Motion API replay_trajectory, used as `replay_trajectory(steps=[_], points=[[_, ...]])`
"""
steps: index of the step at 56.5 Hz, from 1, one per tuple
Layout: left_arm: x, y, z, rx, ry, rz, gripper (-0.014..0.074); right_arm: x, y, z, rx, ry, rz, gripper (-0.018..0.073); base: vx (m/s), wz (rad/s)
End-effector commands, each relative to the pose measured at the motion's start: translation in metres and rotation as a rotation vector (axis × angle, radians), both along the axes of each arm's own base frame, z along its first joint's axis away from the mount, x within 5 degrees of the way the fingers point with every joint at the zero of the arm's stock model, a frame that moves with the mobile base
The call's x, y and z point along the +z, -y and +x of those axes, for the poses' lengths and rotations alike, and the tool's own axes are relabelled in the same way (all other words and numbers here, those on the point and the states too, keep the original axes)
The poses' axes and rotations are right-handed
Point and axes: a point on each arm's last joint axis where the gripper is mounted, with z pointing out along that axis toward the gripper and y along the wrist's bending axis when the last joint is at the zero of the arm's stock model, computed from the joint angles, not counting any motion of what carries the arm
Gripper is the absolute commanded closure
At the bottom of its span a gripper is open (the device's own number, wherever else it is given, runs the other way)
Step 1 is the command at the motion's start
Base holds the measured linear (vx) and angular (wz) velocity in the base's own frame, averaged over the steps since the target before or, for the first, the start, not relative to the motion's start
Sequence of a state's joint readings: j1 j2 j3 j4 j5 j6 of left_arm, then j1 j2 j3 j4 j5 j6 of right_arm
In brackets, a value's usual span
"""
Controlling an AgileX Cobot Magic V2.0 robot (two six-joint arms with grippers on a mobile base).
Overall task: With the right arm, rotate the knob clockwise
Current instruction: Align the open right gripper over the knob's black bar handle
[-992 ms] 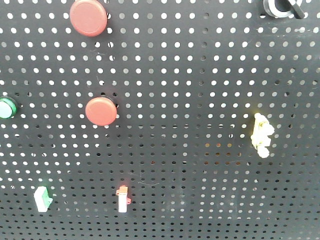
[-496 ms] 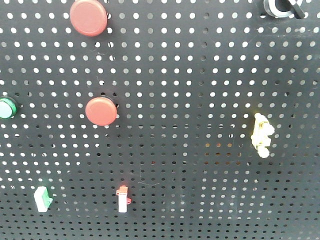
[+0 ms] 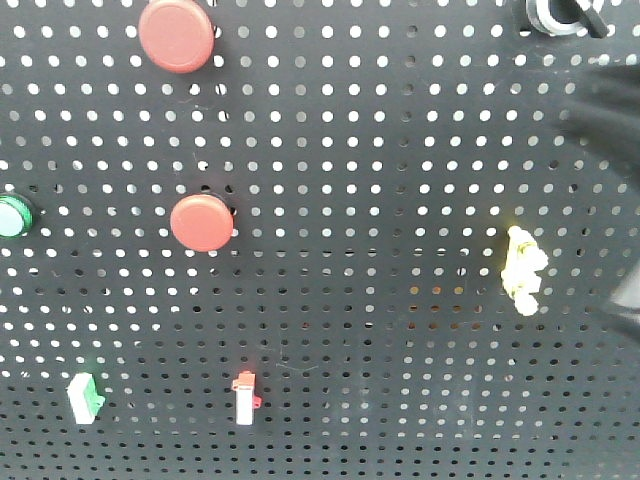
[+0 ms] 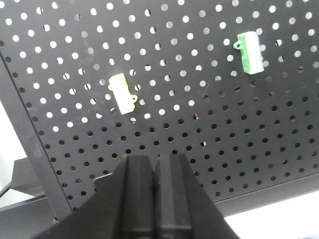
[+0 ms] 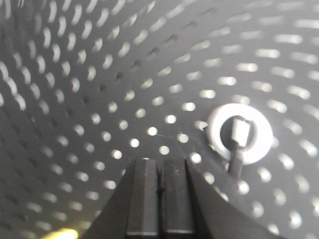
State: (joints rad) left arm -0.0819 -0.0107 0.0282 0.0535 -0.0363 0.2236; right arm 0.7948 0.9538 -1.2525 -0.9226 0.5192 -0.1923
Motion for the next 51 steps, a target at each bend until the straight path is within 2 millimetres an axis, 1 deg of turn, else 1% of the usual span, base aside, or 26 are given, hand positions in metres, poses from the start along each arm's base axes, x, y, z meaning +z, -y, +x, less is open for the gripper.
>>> replay_trajectory(steps=[1,8,12,22,29,37,43,51], points=[[-0.003,0.001,-0.001,-0.013,0.060,-0.014,0.0603,0.025,0.006,-0.004,-0.037,0.126,0.000,0.0545,0.00,0.00],[-0.003,0.001,-0.001,-0.013,0.060,-0.014,0.0603,0.033,0.009,-0.006,-0.055,0.155,0.052,0.0499,0.00,0.00],[-0.003,0.001,-0.001,-0.013,0.060,-0.014,0.0603,0.035,0.010,-0.006,-0.054,0.150,0.088,0.0454,0.00,0.00],[-0.003,0.001,-0.001,-0.013,0.060,-0.014,0.0603,0.034,0.009,-0.005,-0.052,0.146,0.098,0.0309,0.00,0.00],[-0.003,0.001,-0.001,-0.013,0.060,-0.014,0.0603,0.033,0.006,-0.002,-0.056,0.146,0.082,0.0231,0.00,0.00],[-0.003,0.001,-0.001,-0.013,0.060,-0.014,0.0603,0.033,0.006,-0.002,-0.059,0.150,0.084,0.0223,0.00,0.00],[-0.003,0.001,-0.001,-0.013,0.060,-0.014,0.0603,0.035,0.005,-0.002,-0.043,0.163,0.120,0.0249,0.00,0.00],[-0.003,0.001,-0.001,-0.013,0.060,-0.014,0.0603,0.035,0.002,0.002,-0.059,0.181,0.113,0.0275,0.00,0.00]])
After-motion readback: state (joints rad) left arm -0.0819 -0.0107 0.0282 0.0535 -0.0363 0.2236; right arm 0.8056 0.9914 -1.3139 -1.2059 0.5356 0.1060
